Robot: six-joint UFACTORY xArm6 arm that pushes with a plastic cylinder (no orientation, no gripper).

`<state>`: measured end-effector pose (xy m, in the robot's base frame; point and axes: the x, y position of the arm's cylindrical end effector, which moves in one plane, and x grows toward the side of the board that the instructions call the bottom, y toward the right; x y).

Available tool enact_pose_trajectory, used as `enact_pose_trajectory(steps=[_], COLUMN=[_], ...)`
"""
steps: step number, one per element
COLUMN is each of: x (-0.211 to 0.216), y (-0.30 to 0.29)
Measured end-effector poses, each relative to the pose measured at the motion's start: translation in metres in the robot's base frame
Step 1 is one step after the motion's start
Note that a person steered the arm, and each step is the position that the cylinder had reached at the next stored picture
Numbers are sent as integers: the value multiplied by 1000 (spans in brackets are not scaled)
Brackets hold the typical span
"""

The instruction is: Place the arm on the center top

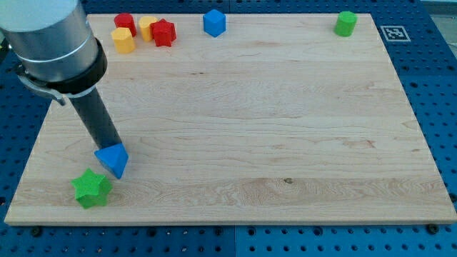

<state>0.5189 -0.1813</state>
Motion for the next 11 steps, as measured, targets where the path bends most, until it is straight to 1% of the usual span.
enact_pose_trajectory(steps=[2,3,4,5,6,7,8,9,10,11], x=[2,-12,-29,-52,-89,-145,-212,-275,-327,-327], y=[0,29,85,155,221,264,276,276,271,266])
